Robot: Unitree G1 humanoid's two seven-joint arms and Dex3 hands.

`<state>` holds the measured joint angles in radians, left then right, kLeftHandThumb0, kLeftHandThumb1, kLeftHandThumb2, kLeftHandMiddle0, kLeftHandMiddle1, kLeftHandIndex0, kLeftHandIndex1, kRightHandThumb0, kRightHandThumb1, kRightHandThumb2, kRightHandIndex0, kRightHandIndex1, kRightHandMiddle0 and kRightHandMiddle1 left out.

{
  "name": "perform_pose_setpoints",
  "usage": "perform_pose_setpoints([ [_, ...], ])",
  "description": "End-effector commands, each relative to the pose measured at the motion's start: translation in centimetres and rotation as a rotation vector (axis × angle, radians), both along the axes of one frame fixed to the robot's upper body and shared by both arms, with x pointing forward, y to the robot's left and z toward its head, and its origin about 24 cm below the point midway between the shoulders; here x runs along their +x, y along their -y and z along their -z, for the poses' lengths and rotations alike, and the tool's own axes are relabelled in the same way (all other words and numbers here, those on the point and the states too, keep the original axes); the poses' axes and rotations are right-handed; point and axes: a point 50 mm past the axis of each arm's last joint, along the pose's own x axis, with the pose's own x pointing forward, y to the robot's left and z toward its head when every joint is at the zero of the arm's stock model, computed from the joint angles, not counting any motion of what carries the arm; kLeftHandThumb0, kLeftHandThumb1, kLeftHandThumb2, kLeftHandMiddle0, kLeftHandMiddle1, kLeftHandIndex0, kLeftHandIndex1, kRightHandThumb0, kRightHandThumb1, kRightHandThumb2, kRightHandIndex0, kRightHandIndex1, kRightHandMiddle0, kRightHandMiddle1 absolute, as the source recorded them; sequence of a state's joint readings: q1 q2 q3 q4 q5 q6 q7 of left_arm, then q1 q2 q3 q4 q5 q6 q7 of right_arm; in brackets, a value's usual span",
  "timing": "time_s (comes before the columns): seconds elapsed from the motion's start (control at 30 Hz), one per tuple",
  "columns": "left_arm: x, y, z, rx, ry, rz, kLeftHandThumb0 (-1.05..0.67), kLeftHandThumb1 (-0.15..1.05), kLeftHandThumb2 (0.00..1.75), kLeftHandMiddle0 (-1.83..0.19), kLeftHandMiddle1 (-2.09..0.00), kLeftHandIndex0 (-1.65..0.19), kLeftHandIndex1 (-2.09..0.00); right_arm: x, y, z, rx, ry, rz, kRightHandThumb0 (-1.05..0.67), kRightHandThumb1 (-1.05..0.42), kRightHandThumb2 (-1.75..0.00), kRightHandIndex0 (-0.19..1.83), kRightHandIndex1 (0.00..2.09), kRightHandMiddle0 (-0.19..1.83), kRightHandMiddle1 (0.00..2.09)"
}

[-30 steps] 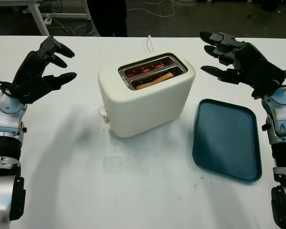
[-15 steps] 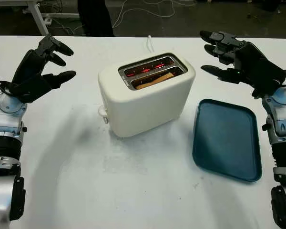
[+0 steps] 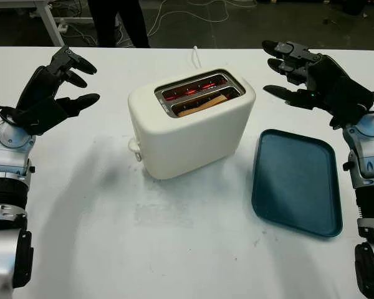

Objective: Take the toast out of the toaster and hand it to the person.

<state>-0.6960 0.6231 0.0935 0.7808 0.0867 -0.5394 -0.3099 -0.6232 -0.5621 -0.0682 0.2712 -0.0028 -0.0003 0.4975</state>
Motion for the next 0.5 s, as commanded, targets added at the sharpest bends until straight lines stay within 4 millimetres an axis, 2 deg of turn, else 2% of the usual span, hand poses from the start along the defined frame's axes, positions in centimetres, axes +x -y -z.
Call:
perform_pose_setpoints([
  [0.0,-0.1,-0.15,-0.58,0.016,0.021,-0.001,-1.05,0.92,0.34,0.0,-1.58,0.0,-1.45,-0.04,0.05,-0.18,0.011,0.022,-0.012,-0.69,-0.92,-0.2,0.23,0.0,0.25,0.0],
  [0.47,-0.19,-0.13,-0.51,0.039,0.028,-0.014,-1.05,0.92,0.36,0.0,-1.58,0.0,-1.43,-0.09,0.06,-0.07,0.026,0.007,-0.006,-0.67,-0.92,-0.2,0.21,0.0,0.24,0.0],
])
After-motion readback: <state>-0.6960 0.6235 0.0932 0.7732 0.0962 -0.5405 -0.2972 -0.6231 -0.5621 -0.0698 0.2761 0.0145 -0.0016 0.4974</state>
